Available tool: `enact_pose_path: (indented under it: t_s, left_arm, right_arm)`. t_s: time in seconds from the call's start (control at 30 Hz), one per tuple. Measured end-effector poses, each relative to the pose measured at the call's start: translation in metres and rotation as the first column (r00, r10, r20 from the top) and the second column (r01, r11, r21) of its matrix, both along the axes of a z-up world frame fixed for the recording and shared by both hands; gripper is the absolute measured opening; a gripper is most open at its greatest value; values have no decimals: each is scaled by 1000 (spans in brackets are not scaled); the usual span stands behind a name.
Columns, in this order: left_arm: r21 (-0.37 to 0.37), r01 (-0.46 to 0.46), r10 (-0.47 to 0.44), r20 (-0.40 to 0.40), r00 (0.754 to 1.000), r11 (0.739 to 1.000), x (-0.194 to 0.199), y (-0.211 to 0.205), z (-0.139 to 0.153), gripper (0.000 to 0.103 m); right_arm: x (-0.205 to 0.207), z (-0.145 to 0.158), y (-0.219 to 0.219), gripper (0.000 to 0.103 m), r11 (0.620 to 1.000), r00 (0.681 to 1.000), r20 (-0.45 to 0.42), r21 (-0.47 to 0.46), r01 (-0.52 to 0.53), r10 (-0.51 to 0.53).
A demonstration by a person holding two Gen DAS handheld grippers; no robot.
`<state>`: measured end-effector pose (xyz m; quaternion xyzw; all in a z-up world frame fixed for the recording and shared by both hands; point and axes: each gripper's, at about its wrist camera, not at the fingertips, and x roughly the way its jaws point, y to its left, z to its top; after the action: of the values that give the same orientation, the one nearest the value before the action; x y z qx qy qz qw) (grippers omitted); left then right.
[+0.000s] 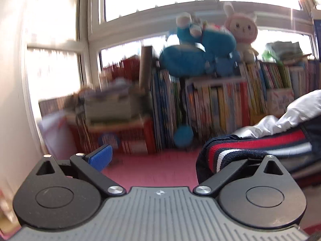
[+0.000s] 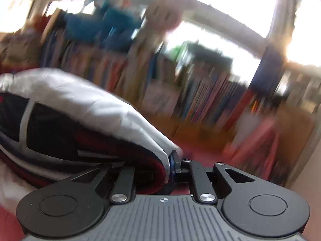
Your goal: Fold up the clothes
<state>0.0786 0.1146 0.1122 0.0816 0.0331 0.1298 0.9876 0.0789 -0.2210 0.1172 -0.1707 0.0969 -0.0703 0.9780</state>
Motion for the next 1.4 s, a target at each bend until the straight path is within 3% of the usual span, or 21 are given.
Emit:
enact_pose_path:
  t_s: [0.03, 0.07, 0.1, 0.13, 0.2, 0.23, 0.33, 0.4, 0.53, 0.63, 0.83, 1.03, 1.17, 1.23, 1.4]
  left_arm:
    - [-6, -40, 41, 109, 993, 999, -2, 0, 31, 102]
    - [-31, -67, 72, 207, 976, 997, -7, 2, 53, 103]
    - [-58, -77, 91, 292, 952, 995, -13, 4, 68, 103]
    - [-64, -85, 101, 324, 941, 994, -15, 6, 74, 103]
    - [-26, -100, 103, 278, 955, 995, -8, 10, 64, 103]
    - [-7, -107, 105, 255, 961, 994, -4, 12, 59, 103]
    - [19, -52, 51, 61, 997, 998, 3, 17, 1, 103]
    - [31, 3, 0, -98, 995, 1000, 1, 15, -52, 103]
    - [67, 76, -47, -357, 933, 995, -7, 4, -138, 103]
    - [6, 113, -96, -483, 870, 994, -15, 5, -167, 103]
    - [-102, 114, -151, -532, 833, 988, -26, 16, -158, 103]
    - [-193, 166, -248, -571, 783, 967, -49, 30, -147, 103]
    - [-152, 251, -291, -590, 753, 956, -72, 27, -146, 103]
    - [-152, 312, -339, -593, 730, 938, -86, 28, -143, 103]
    - [-276, 448, -524, -535, 663, 850, -112, 39, -119, 103]
  right_arm:
    - [4, 34, 8, 21, 999, 979, 202, -46, -11, 20]
    - [0, 59, 12, 20, 1000, 943, 332, 3, -23, 21]
    - [-6, 83, 14, 25, 997, 893, 450, 60, -43, 11]
    - [-11, 107, 17, 25, 991, 828, 561, 113, -69, -6]
    - [-1, 117, 15, 27, 986, 848, 530, 139, -95, 7]
    - [7, 109, 10, 29, 982, 878, 478, 155, -105, 19]
    - [25, 52, -7, 34, 982, 967, 243, 146, -116, 79]
    - [19, -2, -11, 35, 989, 991, 83, 90, -115, 108]
    - [-6, -98, -13, 40, 992, 971, -201, 16, -128, 129]
    - [-28, -138, -13, 43, 990, 935, -326, 34, -133, 137]
    - [-57, -146, -32, 45, 976, 891, -414, 181, -118, 185]
    - [-74, -131, -53, 45, 917, 865, -426, 389, -89, 265]
    - [-86, -139, -50, 47, 930, 877, -415, 358, -86, 242]
    - [-92, -143, -48, 47, 936, 883, -409, 341, -85, 229]
    - [-108, -155, -40, 49, 954, 900, -392, 292, -72, 188]
